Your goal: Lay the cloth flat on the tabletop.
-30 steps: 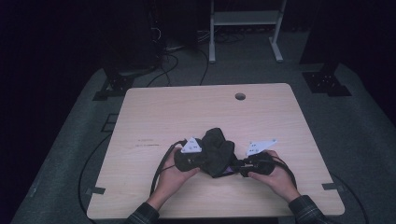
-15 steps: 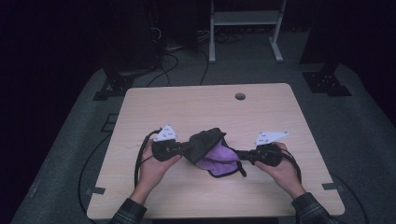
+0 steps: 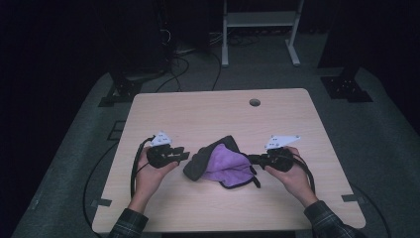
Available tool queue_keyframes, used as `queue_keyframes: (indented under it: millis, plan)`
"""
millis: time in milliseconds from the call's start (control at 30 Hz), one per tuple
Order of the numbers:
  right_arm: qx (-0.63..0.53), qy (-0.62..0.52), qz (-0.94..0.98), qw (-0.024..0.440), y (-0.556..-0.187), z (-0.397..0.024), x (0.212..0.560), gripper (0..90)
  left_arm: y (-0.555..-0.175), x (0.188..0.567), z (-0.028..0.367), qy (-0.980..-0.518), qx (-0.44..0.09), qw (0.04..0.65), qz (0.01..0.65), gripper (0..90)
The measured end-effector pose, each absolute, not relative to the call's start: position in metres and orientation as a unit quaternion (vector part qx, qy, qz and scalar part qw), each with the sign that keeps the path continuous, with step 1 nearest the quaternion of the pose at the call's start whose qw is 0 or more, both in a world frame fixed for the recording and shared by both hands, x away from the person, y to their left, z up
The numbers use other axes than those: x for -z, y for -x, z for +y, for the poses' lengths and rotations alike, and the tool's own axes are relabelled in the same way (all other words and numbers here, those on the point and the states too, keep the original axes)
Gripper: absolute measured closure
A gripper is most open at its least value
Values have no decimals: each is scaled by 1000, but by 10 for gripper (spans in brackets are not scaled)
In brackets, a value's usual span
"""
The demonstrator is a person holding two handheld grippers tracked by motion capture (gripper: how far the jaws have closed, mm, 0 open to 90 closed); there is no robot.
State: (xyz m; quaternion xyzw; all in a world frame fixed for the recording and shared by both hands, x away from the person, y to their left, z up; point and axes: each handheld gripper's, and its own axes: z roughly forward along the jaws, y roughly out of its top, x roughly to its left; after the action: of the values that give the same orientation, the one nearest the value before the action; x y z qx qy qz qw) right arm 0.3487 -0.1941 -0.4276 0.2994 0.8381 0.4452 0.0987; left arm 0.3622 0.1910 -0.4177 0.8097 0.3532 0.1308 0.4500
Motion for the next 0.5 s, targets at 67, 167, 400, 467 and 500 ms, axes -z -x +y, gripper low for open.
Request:
queue_keyframes:
  millis: [67, 167, 400, 467, 500]
  plan:
    - [-444, -297, 840, 98, -348, -193, 428, 859, -362, 415, 187, -810, -128, 454, 349, 513]
    - [-447, -295, 839, 96, -347, -192, 428, 859, -363, 412, 173, -814, -119, 461, 333, 446]
    - [-450, -283, 842, 95, -343, -189, 426, 859, -378, 414, 133, -831, -103, 452, 308, 397]
    - [-453, -279, 841, 95, -342, -189, 426, 859, -386, 417, 125, -833, -100, 449, 307, 390]
    - [-456, -278, 840, 95, -341, -189, 425, 859, -390, 418, 122, -836, -97, 445, 306, 387]
